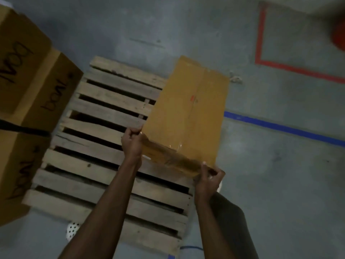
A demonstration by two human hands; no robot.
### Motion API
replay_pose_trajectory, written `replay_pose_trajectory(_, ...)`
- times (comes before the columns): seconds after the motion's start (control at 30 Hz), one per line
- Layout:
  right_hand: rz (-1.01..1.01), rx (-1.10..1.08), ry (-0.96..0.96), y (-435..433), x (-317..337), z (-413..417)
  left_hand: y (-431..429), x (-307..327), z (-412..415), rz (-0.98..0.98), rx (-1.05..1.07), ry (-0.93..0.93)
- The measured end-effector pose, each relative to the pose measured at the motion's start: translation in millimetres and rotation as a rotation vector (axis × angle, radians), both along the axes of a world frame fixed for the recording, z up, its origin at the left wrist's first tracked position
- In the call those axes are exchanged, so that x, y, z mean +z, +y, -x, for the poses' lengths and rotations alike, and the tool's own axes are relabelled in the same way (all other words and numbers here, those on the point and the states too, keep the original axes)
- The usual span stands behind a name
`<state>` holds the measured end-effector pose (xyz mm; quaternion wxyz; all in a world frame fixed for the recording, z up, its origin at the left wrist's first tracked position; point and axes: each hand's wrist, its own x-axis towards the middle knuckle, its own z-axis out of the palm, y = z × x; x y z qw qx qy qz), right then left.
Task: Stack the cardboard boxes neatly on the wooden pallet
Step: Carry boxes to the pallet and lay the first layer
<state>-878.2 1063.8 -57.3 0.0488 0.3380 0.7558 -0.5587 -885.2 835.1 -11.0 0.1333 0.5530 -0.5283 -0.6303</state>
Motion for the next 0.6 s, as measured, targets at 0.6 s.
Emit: replay_pose_trajectory(0.6, -0.255, 0.368, -0.458, -8, -161, -24, -2, -211, -86, -0.215, -0.285, -0.3)
